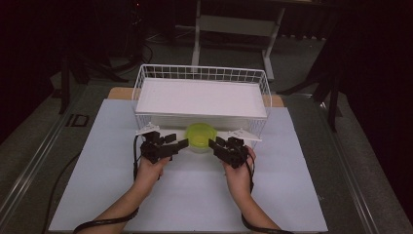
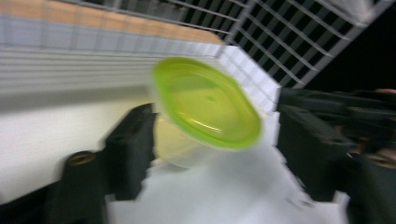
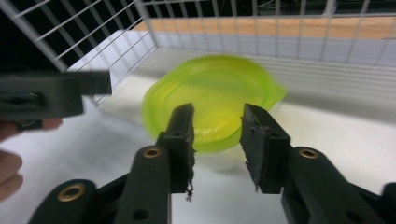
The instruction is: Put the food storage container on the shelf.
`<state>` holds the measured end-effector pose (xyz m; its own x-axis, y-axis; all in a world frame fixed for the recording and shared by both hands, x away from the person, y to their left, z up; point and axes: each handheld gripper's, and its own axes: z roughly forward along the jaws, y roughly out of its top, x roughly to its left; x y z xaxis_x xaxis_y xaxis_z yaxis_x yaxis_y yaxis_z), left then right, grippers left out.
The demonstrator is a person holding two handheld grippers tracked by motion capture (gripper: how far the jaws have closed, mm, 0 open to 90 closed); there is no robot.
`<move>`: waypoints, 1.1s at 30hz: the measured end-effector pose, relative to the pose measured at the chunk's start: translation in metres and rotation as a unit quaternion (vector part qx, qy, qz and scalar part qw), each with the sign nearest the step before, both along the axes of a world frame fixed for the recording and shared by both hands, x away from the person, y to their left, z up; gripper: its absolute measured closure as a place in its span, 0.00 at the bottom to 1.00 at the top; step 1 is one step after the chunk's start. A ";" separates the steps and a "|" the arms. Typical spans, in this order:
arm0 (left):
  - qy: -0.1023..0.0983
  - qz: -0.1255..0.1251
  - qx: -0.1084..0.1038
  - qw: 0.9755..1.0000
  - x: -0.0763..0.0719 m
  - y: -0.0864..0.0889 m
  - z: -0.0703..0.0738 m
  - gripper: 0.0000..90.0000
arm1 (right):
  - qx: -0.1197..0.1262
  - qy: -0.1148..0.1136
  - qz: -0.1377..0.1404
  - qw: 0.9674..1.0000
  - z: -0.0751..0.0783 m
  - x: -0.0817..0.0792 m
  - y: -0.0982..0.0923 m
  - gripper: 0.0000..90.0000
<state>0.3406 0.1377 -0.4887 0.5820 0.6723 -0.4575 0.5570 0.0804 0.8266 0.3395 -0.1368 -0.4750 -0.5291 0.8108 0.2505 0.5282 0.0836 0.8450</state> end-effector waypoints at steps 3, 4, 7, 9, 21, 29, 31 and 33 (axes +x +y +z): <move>-0.014 0.002 0.014 1.000 -0.008 0.001 0.003 0.30 | -0.013 0.001 0.011 1.000 -0.003 -0.006 0.004 0.78; -0.016 0.002 0.013 1.000 -0.011 0.001 0.003 0.29 | -0.025 0.003 0.018 1.000 -0.005 -0.009 0.008 0.82; -0.032 -0.010 0.007 0.999 -0.022 0.003 0.004 0.21 | -0.040 0.010 0.031 0.999 -0.011 -0.015 0.014 0.94; -0.048 -0.021 0.009 0.999 -0.028 0.004 0.005 0.16 | -0.041 0.016 0.033 0.998 -0.015 -0.015 0.017 1.00; -0.078 -0.030 0.032 0.996 -0.060 0.001 -0.019 0.00 | -0.054 0.050 0.038 0.997 -0.038 -0.002 0.035 1.00; -0.081 -0.017 0.011 0.997 -0.062 0.008 -0.021 0.01 | -0.050 0.056 0.019 0.997 -0.044 0.012 0.040 1.00; -0.079 -0.020 0.019 0.996 -0.062 0.007 -0.022 0.00 | -0.052 0.054 0.012 0.997 -0.044 0.015 0.040 1.00; -0.079 -0.020 0.020 0.996 -0.062 0.007 -0.023 0.00 | -0.048 0.054 0.008 0.997 -0.043 0.018 0.040 1.00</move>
<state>0.2781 0.1443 -0.5121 0.6714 0.6632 -0.3307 0.4210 0.0259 0.9067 0.3579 -0.0967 -0.5180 -0.5166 0.8253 0.2278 0.6135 0.1712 0.7709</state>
